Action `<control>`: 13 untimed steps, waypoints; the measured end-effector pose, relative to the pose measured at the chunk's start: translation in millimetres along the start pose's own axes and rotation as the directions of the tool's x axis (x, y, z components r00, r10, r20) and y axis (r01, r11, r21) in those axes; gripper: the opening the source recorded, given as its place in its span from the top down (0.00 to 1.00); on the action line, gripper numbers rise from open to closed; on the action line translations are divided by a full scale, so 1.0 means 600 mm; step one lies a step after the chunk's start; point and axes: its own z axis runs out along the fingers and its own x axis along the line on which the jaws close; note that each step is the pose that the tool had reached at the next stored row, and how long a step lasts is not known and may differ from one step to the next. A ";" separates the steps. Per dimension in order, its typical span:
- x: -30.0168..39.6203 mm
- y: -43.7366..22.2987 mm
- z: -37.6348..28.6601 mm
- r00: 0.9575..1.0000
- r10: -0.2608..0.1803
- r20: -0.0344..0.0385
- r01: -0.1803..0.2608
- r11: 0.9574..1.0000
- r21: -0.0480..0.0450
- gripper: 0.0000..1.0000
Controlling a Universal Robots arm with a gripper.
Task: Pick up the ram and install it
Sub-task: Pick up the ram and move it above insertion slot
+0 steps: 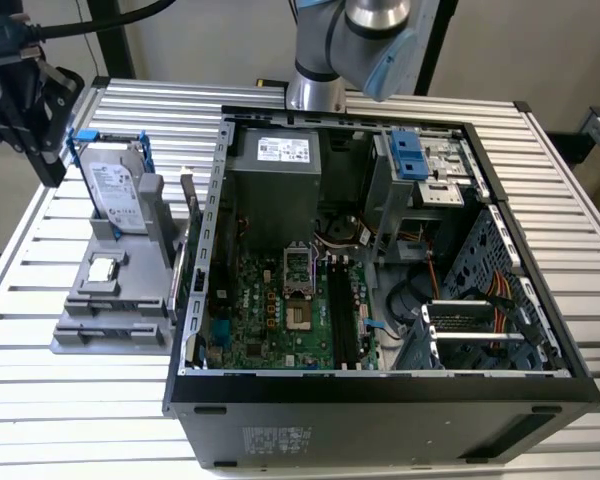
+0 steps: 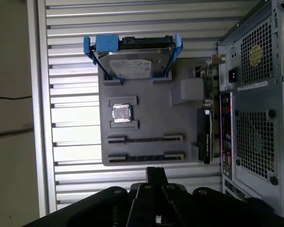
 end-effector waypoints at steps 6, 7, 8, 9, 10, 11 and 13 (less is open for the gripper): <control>-0.001 -0.012 -0.001 1.000 0.000 0.000 0.000 1.000 0.000 1.00; -0.001 -0.014 -0.001 1.000 0.000 0.000 0.000 1.000 0.000 1.00; -0.001 -0.016 -0.001 1.000 0.000 0.000 0.000 1.000 0.000 1.00; -0.001 -0.019 -0.001 1.000 0.000 0.000 0.000 1.000 0.000 1.00; -0.001 -0.020 -0.001 1.000 0.000 0.000 0.000 1.000 0.000 1.00; -0.001 -0.021 -0.001 1.000 0.000 0.000 0.000 1.000 0.000 1.00; -0.001 -0.021 -0.001 1.000 -0.002 0.000 0.002 1.000 0.000 1.00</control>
